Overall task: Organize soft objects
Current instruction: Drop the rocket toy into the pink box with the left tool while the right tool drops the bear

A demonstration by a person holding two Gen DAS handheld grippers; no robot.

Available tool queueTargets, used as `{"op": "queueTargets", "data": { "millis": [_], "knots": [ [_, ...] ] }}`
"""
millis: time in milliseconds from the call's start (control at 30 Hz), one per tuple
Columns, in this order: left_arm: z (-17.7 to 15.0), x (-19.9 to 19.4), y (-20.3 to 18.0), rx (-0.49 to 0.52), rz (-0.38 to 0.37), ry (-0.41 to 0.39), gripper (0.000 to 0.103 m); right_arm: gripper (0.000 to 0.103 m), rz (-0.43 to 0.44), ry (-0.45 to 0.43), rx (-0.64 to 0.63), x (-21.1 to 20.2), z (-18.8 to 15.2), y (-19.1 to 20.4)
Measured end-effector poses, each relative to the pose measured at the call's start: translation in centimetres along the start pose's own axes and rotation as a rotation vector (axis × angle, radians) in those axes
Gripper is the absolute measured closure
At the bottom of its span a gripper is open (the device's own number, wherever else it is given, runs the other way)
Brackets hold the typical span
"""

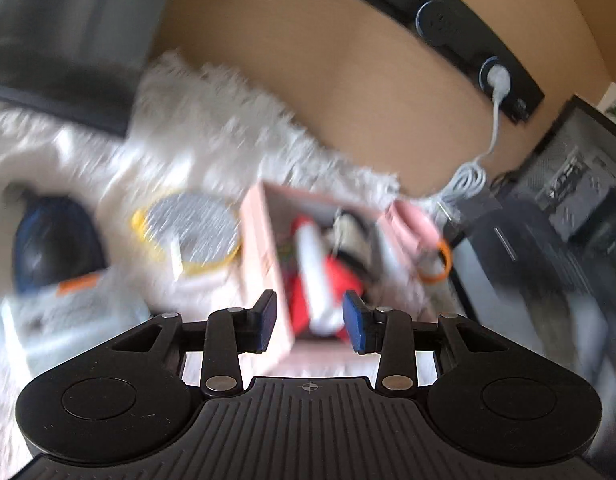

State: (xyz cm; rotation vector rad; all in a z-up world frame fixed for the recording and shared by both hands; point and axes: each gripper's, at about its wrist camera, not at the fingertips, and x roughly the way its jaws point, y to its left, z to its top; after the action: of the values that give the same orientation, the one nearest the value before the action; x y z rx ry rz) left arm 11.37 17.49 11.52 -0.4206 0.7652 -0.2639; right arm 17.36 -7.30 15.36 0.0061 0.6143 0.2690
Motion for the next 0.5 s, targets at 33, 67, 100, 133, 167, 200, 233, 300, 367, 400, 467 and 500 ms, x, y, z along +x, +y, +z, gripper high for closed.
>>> {"op": "queueTargets", "data": {
  "millis": [33, 67, 100, 133, 167, 200, 233, 300, 367, 400, 467, 500],
  "knots": [
    [-0.8, -0.5, 0.7, -0.016, 0.004, 0.009, 0.063, 0.033, -0.006, 0.039, 0.038, 2.9, 0.6, -0.2],
    [-1.6, -0.9, 1.5, -0.037, 0.007, 0.013, 0.063, 0.033, -0.021, 0.080, 0.059, 5.3, 0.8, -0.1],
    [-2.4, -1.3, 2.3, -0.057, 0.013, 0.020, 0.063, 0.033, -0.051, 0.132, 0.067, 7.9, 0.7, -0.2],
    [-3.0, -1.7, 3.1, -0.069, 0.026, 0.030, 0.063, 0.033, -0.097, 0.192, 0.068, 10.4, 0.2, -0.3],
    [-3.7, -2.2, 3.9, -0.080, 0.048, 0.039, 0.063, 0.034, -0.146, 0.267, 0.071, 13.0, -0.5, -0.3],
    [-4.3, -2.6, 4.6, -0.089, 0.069, 0.044, 0.063, 0.032, -0.162, 0.331, 0.079, 14.7, -1.5, -0.4],
    [-4.9, -3.2, 5.3, -0.097, 0.084, 0.046, 0.063, 0.033, -0.176, 0.324, 0.066, 15.3, -2.2, -0.2],
    [-5.8, -3.8, 6.9, -0.125, 0.110, 0.051, 0.063, 0.033, -0.194, 0.302, -0.002, 15.5, -2.5, 1.1],
    [-6.5, -4.1, 8.5, -0.174, 0.126, 0.052, 0.063, 0.030, -0.181, 0.312, 0.012, 15.4, -2.3, 1.0],
    [-6.7, -4.1, 9.2, -0.191, 0.129, 0.052, 0.063, 0.030, -0.160, 0.318, 0.014, 15.3, -2.3, 0.9],
    [-7.1, -4.4, 9.8, -0.202, 0.130, 0.053, 0.063, 0.030, -0.126, 0.350, 0.008, 14.8, -1.8, 0.5],
    [-7.1, -4.4, 10.0, -0.203, 0.124, 0.054, 0.063, 0.030, -0.107, 0.369, 0.012, 14.3, -1.5, 0.1]
  ]
}}
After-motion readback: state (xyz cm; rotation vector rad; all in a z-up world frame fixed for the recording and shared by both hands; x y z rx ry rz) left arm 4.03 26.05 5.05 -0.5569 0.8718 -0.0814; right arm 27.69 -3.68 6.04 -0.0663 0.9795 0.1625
